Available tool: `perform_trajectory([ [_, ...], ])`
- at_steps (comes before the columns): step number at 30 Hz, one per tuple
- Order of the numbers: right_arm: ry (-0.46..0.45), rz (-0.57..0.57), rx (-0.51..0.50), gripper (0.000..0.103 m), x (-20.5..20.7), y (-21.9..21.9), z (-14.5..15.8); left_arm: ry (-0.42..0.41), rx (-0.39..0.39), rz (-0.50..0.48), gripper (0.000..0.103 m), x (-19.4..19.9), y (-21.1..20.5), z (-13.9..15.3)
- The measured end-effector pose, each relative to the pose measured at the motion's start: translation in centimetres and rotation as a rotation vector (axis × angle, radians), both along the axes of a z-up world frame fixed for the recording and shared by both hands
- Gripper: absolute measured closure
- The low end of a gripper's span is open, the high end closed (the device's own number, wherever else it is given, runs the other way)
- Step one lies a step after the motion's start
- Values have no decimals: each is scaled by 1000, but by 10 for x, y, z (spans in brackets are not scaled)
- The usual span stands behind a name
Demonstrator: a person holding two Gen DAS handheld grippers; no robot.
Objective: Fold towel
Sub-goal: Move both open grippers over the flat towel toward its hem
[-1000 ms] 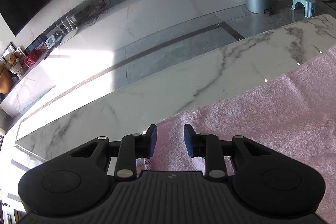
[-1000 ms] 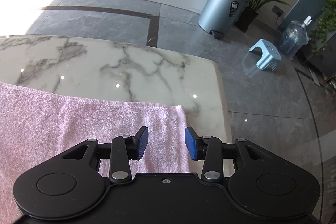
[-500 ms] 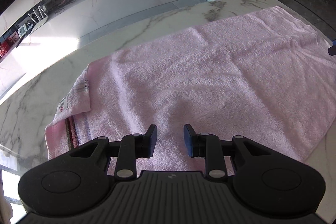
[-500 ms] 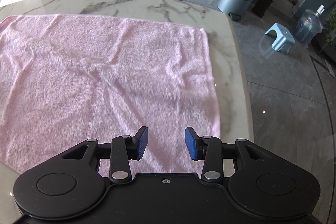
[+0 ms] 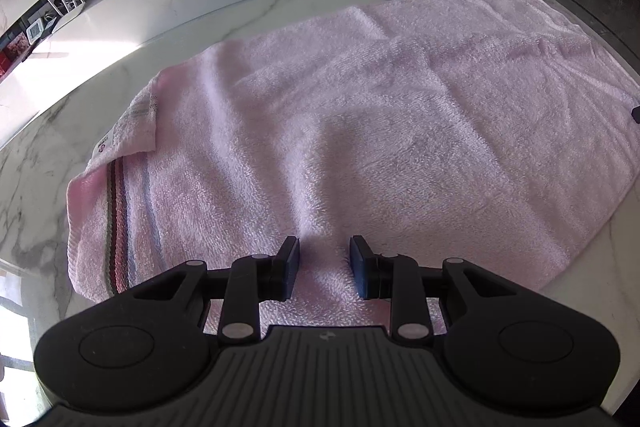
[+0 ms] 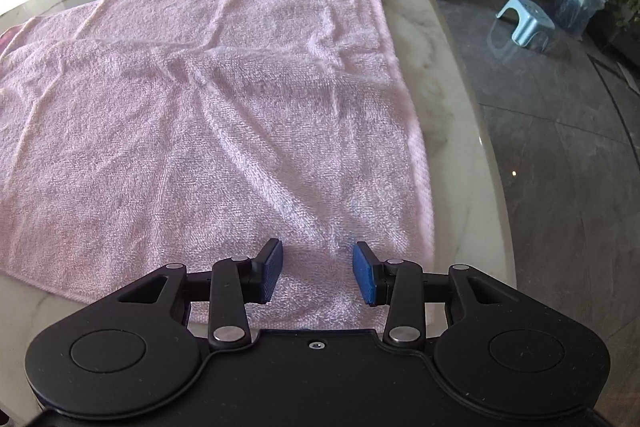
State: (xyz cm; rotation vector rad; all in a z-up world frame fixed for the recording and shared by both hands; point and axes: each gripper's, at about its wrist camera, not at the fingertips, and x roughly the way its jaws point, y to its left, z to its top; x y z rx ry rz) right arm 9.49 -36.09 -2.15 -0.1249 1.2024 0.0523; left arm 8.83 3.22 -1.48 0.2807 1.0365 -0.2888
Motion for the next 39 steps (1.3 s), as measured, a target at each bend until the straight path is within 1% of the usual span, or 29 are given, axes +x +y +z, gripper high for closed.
perform_trajectory([
  [3, 26, 8, 14, 65, -5, -2, -4, 7, 10, -14, 77, -5, 1, 0],
  [9, 82, 50, 34, 65, -28, 7, -6, 23, 16, -41, 77, -19, 8, 0],
  [13, 101, 71, 28, 65, -42, 12, -8, 25, 11, -62, 77, -29, 12, -1],
  [20, 132, 65, 45, 65, -67, 13, -12, 9, 8, -100, 79, -38, 8, -3],
  [24, 136, 57, 42, 65, -78, 12, -14, 17, 8, -117, 79, -35, 3, -3],
  [25, 137, 55, 37, 63, -79, 11, -15, 20, 7, -124, 79, -35, 2, -4],
  [27, 139, 38, 30, 53, -80, 7, -17, 26, 5, -137, 79, -34, 0, -4],
  [30, 143, 20, 45, 49, -77, 1, -19, 21, 14, -145, 79, -30, -3, -6],
  [34, 146, 22, 42, 49, -72, 2, -21, 30, 7, -125, 78, -19, 1, -7],
  [36, 154, 41, 35, 49, -70, 8, -22, 37, 7, -110, 78, -17, 3, -7],
  [39, 168, 64, 45, 50, -63, 9, -22, 31, 17, -92, 78, -27, -4, -3],
])
